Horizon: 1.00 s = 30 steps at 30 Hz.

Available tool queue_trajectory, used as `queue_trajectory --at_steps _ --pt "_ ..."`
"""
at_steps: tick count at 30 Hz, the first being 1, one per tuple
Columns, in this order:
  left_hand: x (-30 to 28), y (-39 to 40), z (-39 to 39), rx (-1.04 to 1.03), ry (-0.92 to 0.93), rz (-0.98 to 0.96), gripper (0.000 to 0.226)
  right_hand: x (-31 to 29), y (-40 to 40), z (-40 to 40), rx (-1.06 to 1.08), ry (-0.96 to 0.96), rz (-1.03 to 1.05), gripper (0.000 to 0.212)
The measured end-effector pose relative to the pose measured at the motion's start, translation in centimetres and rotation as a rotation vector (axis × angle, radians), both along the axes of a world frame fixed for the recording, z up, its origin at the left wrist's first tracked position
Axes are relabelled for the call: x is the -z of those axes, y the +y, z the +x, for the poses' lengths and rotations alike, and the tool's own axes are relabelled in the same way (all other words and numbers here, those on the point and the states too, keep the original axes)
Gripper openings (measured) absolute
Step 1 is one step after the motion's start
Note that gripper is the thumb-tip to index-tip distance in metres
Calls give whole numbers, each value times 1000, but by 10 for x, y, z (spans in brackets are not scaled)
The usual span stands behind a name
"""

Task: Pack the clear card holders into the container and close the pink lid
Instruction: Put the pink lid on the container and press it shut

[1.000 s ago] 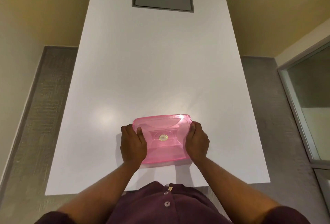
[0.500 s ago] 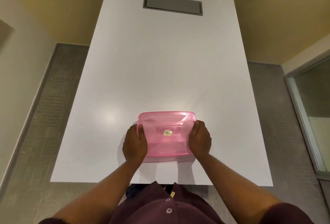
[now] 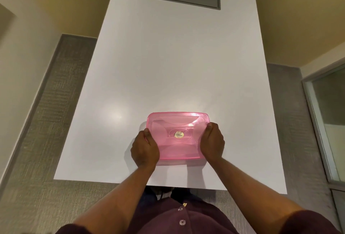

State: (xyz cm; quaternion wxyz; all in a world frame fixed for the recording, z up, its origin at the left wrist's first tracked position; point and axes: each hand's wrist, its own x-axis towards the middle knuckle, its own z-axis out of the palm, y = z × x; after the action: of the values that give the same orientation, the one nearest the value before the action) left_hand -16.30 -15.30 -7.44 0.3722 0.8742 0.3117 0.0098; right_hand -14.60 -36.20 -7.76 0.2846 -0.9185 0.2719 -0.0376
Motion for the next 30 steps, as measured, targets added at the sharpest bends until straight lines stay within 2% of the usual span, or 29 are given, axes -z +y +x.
queue_trajectory --at_steps 6,11,16,23,30 --pt "5 3 0 44 33 -104 64 -4 -2 0 28 93 131 37" --pt "-9 9 7 106 160 -232 62 -9 0 -7 -32 57 271 39" --pt "-24 10 28 118 192 -298 59 -12 2 -4 -3 31 379 39" --pt "-37 9 79 182 223 -326 60 -27 -5 40 32 59 452 37" --pt "-42 4 143 147 230 -379 60 -37 -11 107 17 63 436 39"
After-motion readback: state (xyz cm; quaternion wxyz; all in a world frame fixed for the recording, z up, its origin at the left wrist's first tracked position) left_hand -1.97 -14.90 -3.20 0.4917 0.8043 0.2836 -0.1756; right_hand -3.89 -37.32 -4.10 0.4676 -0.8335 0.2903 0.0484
